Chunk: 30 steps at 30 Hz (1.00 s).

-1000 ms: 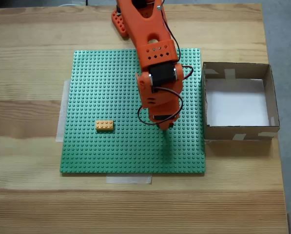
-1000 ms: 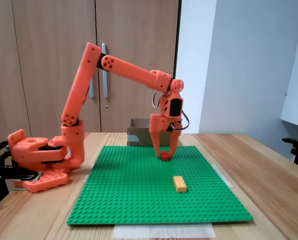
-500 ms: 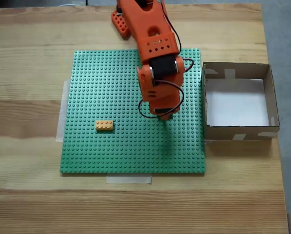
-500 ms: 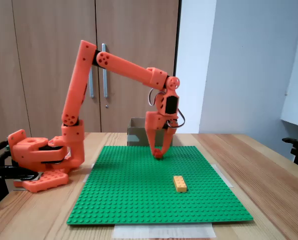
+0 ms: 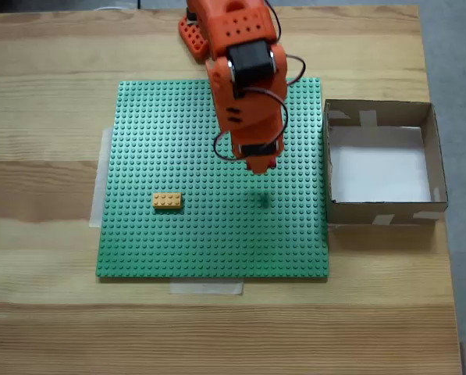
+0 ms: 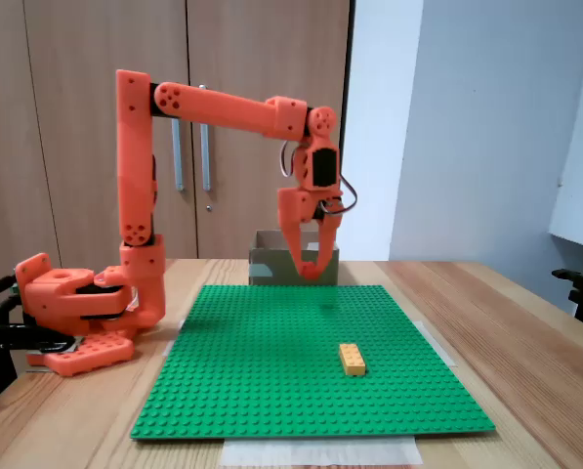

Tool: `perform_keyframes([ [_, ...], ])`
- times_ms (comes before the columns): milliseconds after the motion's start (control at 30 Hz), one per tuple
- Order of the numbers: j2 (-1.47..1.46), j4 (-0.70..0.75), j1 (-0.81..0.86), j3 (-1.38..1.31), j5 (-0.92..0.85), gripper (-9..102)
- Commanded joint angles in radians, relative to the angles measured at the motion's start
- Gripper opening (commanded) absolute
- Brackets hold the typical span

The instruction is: Pick the red lego block and put it in the box.

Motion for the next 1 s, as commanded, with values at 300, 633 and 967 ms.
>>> perform_keyframes([
  [300, 0.146, 0.069, -0.098, -0.129, -0.011, -1],
  [633, 0.106, 0.074, -0.276, -0.225, -0.002, -1],
  [967, -0.083, 0.118, -0.379, -0.437, 0.028, -1],
])
